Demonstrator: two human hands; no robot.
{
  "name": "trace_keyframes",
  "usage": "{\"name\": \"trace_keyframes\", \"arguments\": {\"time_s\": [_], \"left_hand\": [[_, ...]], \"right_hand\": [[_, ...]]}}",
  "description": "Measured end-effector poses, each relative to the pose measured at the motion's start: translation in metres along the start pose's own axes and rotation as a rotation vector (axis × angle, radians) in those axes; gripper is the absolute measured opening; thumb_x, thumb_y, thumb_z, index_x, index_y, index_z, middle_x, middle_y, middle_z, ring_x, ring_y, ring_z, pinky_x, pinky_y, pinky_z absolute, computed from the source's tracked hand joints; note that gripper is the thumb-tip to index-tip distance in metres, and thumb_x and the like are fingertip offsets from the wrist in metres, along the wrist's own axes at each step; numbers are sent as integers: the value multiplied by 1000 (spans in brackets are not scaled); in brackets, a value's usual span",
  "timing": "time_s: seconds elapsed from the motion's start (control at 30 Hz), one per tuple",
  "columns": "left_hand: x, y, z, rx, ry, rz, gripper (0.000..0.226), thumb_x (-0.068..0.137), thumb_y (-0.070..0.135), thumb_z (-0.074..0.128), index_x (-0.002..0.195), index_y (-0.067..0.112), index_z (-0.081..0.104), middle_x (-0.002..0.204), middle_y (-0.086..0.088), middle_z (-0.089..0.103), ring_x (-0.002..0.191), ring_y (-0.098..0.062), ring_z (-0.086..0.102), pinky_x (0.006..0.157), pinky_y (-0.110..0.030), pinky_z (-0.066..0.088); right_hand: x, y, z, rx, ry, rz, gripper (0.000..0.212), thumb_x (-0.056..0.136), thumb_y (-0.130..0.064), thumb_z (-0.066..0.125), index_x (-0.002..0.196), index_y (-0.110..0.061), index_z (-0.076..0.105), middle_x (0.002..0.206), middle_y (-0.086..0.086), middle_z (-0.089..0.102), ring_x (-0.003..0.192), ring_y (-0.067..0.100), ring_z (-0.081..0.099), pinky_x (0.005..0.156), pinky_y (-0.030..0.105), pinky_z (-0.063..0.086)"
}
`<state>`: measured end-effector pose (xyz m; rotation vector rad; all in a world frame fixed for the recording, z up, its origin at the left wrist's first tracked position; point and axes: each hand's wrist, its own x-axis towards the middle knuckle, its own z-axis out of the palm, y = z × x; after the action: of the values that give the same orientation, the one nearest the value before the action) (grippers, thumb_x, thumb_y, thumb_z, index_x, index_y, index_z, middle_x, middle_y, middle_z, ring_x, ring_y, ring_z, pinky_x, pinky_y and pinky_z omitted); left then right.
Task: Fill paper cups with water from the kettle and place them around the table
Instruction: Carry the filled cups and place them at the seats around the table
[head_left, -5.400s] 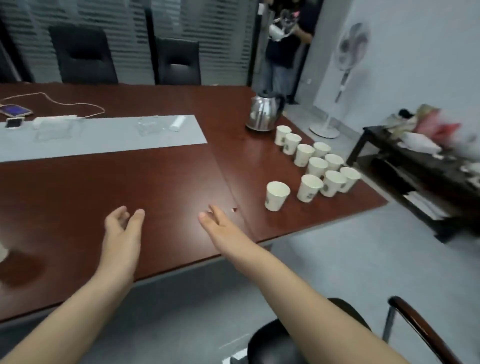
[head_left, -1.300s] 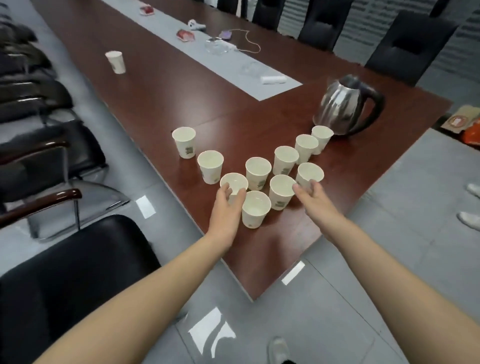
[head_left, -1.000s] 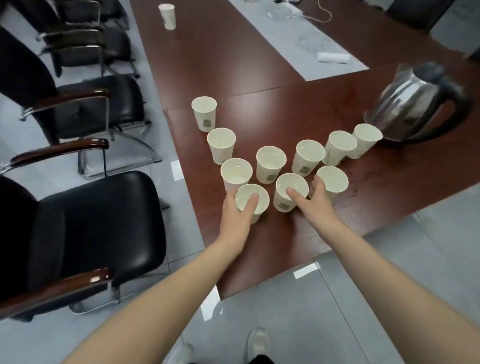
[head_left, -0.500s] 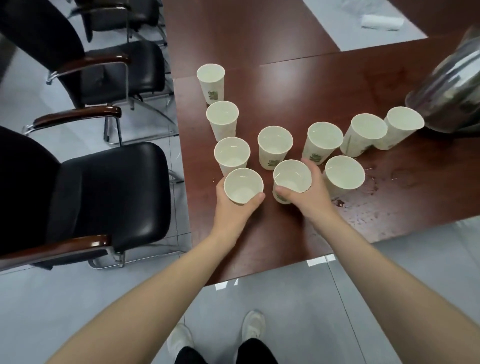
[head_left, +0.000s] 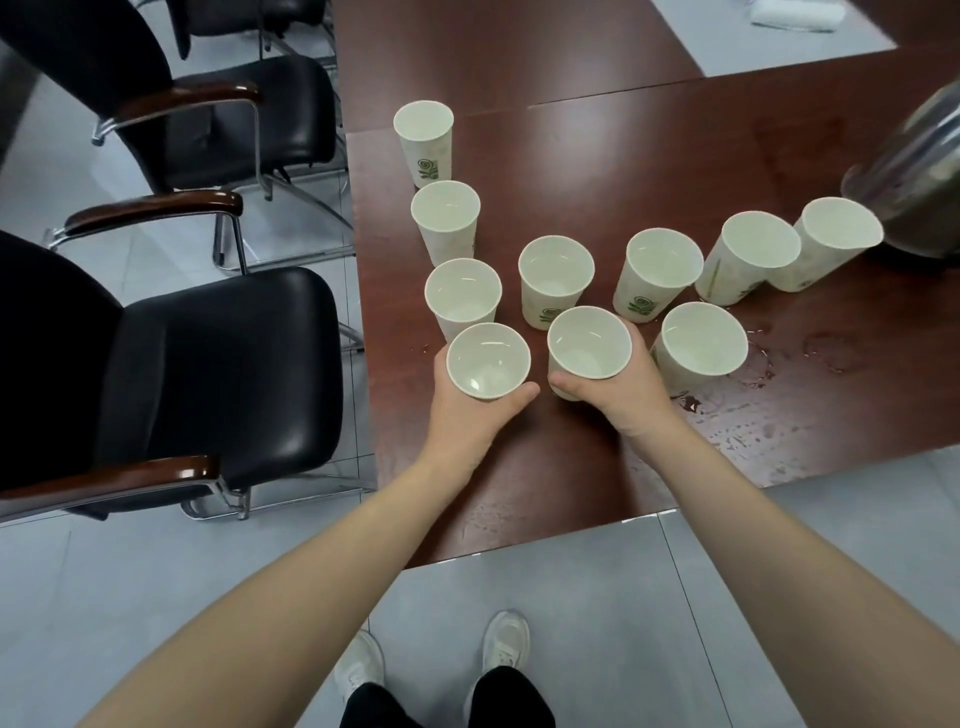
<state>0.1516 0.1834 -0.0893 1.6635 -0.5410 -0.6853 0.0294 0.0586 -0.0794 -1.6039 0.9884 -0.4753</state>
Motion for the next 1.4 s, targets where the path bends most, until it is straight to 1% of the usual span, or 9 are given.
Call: {"name": "trace_keyframes", "arguments": {"time_s": [0.2, 0.33, 0.47, 0.63, 0.83, 0.97, 1.07, 1.23, 1.4], "left_hand": [[1, -3, 1, -28, 19, 27, 75, 61, 14, 84, 121, 19, 38, 113, 16, 51, 101, 14, 52, 86, -5, 39], [0, -4, 0, -37, 18, 32, 73, 58, 21, 82, 116, 28, 39, 114, 17, 52, 103, 13, 51, 90, -8, 40], [-2, -4, -3, -88, -4, -3, 77, 56, 28, 86, 120, 28, 43, 119, 5, 56, 115, -11, 55, 98, -48, 47], [-12, 2, -3, -75, 5, 22, 68, 58, 20, 81, 113, 31, 42, 112, 16, 54, 102, 11, 54, 93, -18, 45], [-18, 11, -9, -122, -26, 47, 75, 55, 28, 83, 118, 25, 43, 122, 0, 55, 111, -4, 54, 100, -35, 46], [-23, 19, -17, -176, -26, 46, 66, 63, 10, 80, 112, 30, 41, 113, 8, 55, 100, 9, 56, 86, -23, 50], [-28, 27, -31, -227, -24, 48, 65, 69, -1, 79, 117, 22, 41, 109, 8, 56, 92, 12, 57, 68, -15, 51], [-41, 48, -67, -265, 49, 25, 83, 58, 30, 84, 127, 16, 42, 124, -6, 57, 118, -22, 55, 92, -55, 50], [-53, 71, -125, -285, 135, 77, 81, 58, 23, 84, 126, 14, 42, 120, -6, 58, 111, -15, 58, 93, -55, 49]], "right_hand": [[2, 0, 4, 64, 40, -9, 95, 44, -44, 82, 125, -9, 49, 120, 4, 62, 110, 13, 59, 91, 20, 46], [0, 4, 6, 86, 46, -26, 87, 47, -37, 85, 122, -10, 50, 117, 2, 63, 108, 11, 59, 89, 19, 46], [-7, 4, 8, 128, 39, -42, 70, 54, -23, 82, 115, -21, 48, 110, -10, 60, 98, -8, 58, 84, 10, 45], [-16, 2, 11, 146, 31, -74, 65, 56, -21, 81, 111, -25, 48, 108, -11, 61, 97, -8, 58, 87, 14, 46], [-26, -8, 12, 169, 1, -120, 56, 56, -16, 79, 103, -28, 51, 103, -12, 62, 92, -10, 59, 84, 15, 48], [-38, -21, 17, 196, -32, -136, 67, 49, -24, 84, 106, -28, 49, 106, -12, 61, 95, -10, 59, 86, 16, 48], [-47, -37, 23, 202, -68, -157, 60, 54, -15, 80, 104, -27, 49, 104, -12, 61, 91, -12, 59, 83, 13, 47], [-61, -68, 49, 221, -127, -212, 61, 53, -15, 80, 104, -26, 49, 105, -9, 60, 92, -11, 59, 81, 13, 48], [-73, -113, 98, 236, -227, -254, 71, 46, -35, 79, 110, -24, 50, 107, -5, 61, 97, -3, 60, 83, 16, 48]]}}
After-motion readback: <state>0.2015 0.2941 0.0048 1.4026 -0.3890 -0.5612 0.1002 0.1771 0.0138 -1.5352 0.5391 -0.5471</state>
